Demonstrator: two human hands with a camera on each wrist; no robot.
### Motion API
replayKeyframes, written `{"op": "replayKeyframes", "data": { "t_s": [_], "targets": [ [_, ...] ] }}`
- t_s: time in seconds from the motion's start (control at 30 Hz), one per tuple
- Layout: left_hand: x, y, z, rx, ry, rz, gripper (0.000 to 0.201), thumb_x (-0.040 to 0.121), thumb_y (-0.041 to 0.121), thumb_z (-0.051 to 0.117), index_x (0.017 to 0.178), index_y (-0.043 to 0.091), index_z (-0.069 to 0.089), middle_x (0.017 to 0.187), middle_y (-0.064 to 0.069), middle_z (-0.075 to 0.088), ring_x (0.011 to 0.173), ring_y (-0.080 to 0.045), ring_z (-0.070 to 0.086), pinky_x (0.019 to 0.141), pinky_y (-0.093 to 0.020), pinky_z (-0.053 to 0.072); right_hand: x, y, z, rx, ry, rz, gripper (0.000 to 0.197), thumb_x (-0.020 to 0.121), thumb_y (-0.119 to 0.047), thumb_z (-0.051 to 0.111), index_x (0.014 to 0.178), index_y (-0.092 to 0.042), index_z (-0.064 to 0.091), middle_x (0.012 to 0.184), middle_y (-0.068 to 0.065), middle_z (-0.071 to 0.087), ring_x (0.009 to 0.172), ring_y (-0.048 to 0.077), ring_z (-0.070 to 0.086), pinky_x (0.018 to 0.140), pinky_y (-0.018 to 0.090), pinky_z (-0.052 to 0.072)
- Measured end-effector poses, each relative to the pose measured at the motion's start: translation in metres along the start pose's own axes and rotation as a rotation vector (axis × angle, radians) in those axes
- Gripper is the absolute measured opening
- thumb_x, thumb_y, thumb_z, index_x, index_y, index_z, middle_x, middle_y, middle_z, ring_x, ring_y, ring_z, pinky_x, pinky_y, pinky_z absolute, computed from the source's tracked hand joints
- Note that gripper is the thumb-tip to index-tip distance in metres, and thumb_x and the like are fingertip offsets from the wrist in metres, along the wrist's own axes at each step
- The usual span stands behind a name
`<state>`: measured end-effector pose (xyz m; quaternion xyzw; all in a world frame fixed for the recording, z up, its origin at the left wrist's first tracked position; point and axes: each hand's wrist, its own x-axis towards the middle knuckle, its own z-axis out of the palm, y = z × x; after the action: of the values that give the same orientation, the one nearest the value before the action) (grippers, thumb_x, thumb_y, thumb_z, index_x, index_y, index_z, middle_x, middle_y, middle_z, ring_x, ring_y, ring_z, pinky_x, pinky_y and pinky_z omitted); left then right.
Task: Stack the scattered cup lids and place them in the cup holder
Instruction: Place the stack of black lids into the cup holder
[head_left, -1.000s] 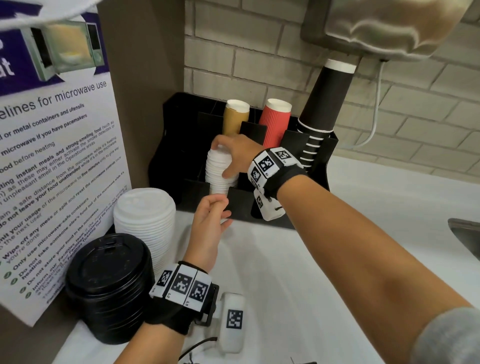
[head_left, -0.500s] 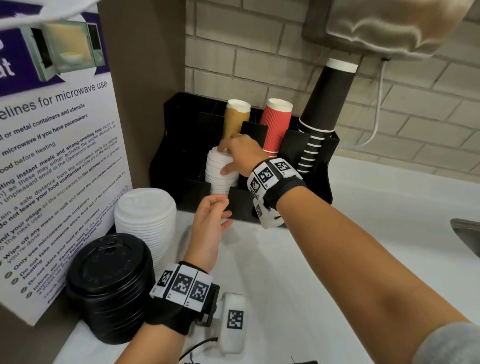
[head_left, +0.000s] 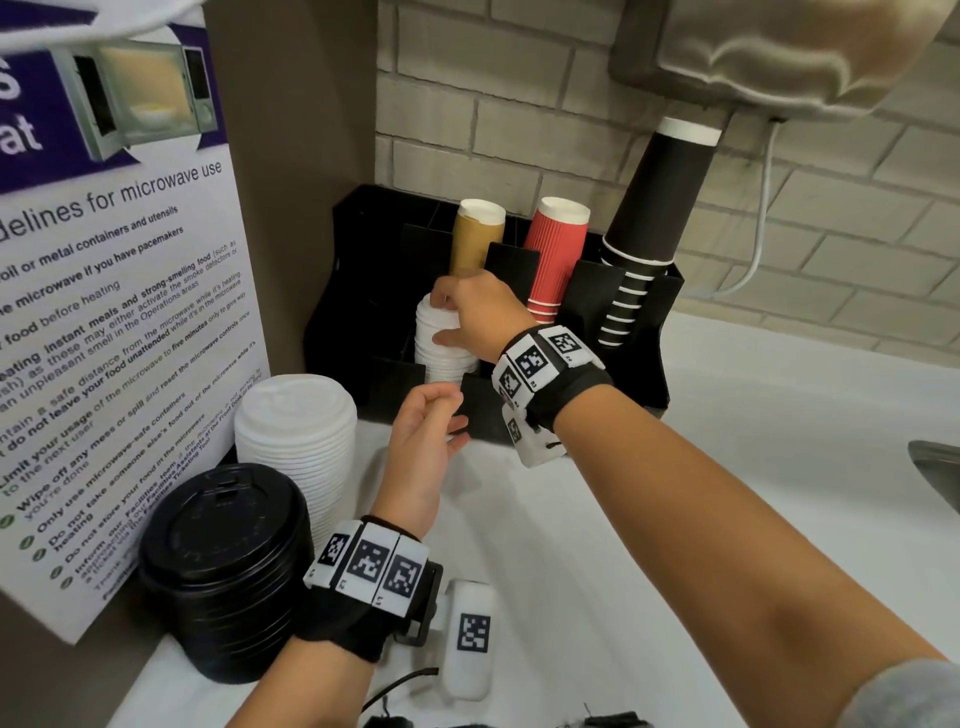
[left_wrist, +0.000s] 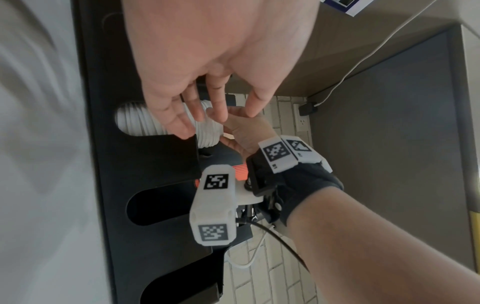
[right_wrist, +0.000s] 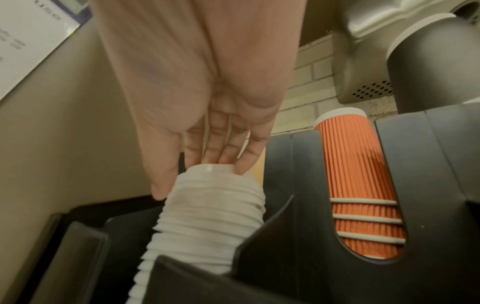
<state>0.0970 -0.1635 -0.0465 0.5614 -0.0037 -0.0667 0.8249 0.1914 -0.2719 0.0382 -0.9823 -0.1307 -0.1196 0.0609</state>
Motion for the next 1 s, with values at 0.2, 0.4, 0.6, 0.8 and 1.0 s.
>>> {"op": "replayKeyframes", "data": {
  "t_s": [0.2, 0.4, 0.6, 0.8, 1.0],
  "targets": [
    [-0.015, 0.034, 0.009, 0.171, -0.166, 0.088, 0.016, 0.097, 0.017, 0.053, 0.088, 0.023, 0.064, 0.102, 0.002, 0.064, 0.089, -0.014, 0.062, 0.079, -0.028, 0.051, -0.021, 0.002, -0.022, 0.330, 0.259, 0.076, 0.030, 0.086, -0.019, 0.065, 0.113, -0.009, 0.061, 0.105, 0.008, 0.060, 0.096, 0.020, 0.058, 0.086, 0.033, 0.048],
    [-0.043, 0.105, -0.007, 0.804, -0.446, 0.312, 0.009, 0.092, 0.027, 0.063, 0.086, 0.021, 0.066, 0.081, 0.011, 0.063, 0.072, -0.005, 0.059, 0.067, -0.023, 0.048, -0.079, -0.011, -0.009, 0.768, 0.123, 0.229, 0.022, 0.085, -0.012, 0.066, 0.103, -0.012, 0.053, 0.081, -0.001, 0.058, 0.076, 0.016, 0.059, 0.068, 0.030, 0.050],
    [-0.074, 0.138, -0.060, 1.543, -0.077, 0.177, 0.042, 0.080, 0.054, 0.068, 0.103, 0.019, 0.059, 0.105, -0.001, 0.061, 0.092, -0.018, 0.058, 0.074, -0.032, 0.045, -0.133, -0.075, 0.044, 0.868, -0.518, 0.175, 0.035, 0.080, -0.031, 0.074, 0.109, -0.023, 0.057, 0.097, -0.005, 0.063, 0.089, 0.013, 0.061, 0.083, 0.029, 0.050],
    [-0.094, 0.127, -0.089, 1.864, 0.008, -0.195, 0.086, 0.075, 0.069, 0.063, 0.136, 0.013, 0.042, 0.132, -0.011, 0.048, 0.127, -0.030, 0.041, 0.098, -0.041, 0.041, -0.147, -0.119, 0.073, 0.859, -0.647, 0.126, 0.033, 0.079, -0.042, 0.073, 0.103, -0.024, 0.060, 0.095, -0.011, 0.060, 0.091, 0.008, 0.059, 0.084, 0.026, 0.047],
    [-0.096, 0.110, -0.089, 1.991, -0.012, -0.265, 0.096, 0.070, 0.064, 0.073, 0.138, 0.008, 0.034, 0.139, -0.011, 0.035, 0.134, -0.031, 0.026, 0.099, -0.046, 0.041, -0.151, -0.136, 0.082, 0.926, -0.639, 0.132, 0.060, 0.073, -0.035, 0.079, 0.123, -0.021, 0.050, 0.105, -0.003, 0.063, 0.094, 0.013, 0.062, 0.079, 0.029, 0.052]
  ]
}}
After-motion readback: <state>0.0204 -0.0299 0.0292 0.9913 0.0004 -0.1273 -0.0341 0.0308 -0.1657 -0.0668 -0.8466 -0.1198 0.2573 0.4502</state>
